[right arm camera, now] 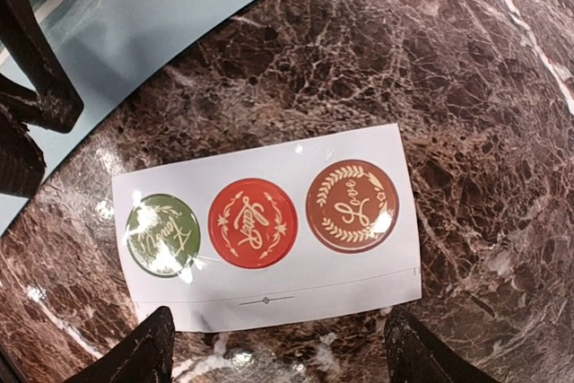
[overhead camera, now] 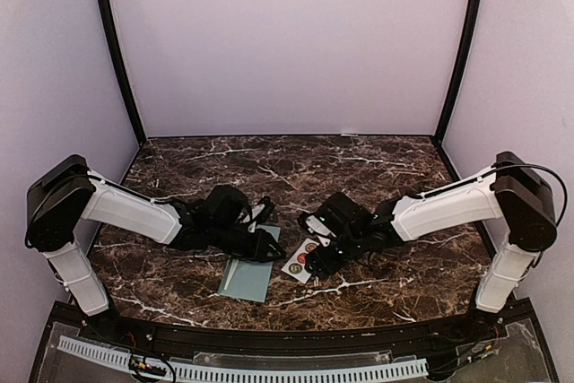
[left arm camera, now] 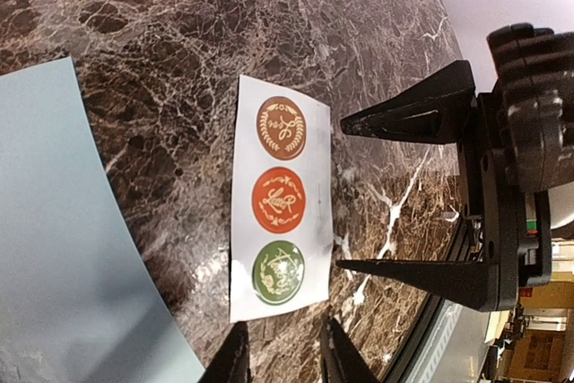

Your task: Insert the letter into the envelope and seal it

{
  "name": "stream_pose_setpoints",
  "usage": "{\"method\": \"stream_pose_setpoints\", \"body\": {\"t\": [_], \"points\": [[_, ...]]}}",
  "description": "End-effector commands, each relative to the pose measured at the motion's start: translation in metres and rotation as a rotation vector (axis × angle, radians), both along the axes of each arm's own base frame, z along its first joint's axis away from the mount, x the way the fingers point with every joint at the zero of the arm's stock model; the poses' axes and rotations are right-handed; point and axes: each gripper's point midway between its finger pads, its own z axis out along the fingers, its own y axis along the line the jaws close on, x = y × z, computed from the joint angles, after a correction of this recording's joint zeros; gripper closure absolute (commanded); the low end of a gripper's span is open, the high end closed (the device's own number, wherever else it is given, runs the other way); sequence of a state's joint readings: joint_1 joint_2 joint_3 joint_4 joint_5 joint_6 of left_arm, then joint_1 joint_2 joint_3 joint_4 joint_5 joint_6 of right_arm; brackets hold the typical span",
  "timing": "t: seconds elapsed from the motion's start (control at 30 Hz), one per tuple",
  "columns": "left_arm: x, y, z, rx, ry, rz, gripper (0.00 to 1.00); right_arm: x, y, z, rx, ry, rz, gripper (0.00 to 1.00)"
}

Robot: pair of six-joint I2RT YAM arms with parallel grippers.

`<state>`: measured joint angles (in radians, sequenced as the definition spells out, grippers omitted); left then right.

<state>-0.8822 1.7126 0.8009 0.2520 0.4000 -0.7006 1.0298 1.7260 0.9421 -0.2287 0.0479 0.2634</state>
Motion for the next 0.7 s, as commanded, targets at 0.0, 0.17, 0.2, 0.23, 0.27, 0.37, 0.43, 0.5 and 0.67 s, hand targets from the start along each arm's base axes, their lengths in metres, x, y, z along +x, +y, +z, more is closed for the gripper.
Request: {"method": "stream_pose_setpoints", "body": {"t": [0.0, 0.17, 0.2, 0.23, 0.27, 0.37, 0.43, 0.5, 0.67], "points": [[-0.006, 0.004, 0.003, 0.007, 0.006, -0.006, 0.73, -0.001, 0.011, -0.005, -0.022, -0.051, 0.088, 0.23], [-0.005, 0.003, 0.005, 0.008, 0.004, -0.008, 0.73, -0.004, 0.018, -0.012, -0.038, -0.064, 0.107, 0.20], [-0.005, 0.003, 0.005, 0.009, 0.004, -0.007, 0.73, -0.004, 0.018, -0.014, -0.048, -0.069, 0.106, 0.20], [-0.005, 0.003, 0.005, 0.008, 0.003, -0.009, 0.73, -0.006, 0.019, -0.017, -0.059, -0.072, 0.109, 0.20], [-0.005, 0.003, 0.004, 0.010, 0.004, -0.009, 0.73, -0.006, 0.019, -0.019, -0.067, -0.073, 0.113, 0.19], [-0.006, 0.003, 0.004, 0.011, 0.006, -0.009, 0.73, -0.010, 0.016, -0.028, -0.099, -0.060, 0.116, 0.20], [-0.006, 0.004, 0.005, 0.011, 0.004, -0.010, 0.73, -0.013, 0.011, -0.035, -0.123, -0.047, 0.115, 0.21], [-0.006, 0.004, 0.005, 0.011, 0.002, -0.008, 0.73, -0.016, 0.005, -0.041, -0.146, -0.041, 0.113, 0.22], [-0.006, 0.006, 0.000, 0.026, 0.014, -0.005, 0.73, -0.017, -0.001, -0.052, -0.174, -0.029, 0.101, 0.34]]}}
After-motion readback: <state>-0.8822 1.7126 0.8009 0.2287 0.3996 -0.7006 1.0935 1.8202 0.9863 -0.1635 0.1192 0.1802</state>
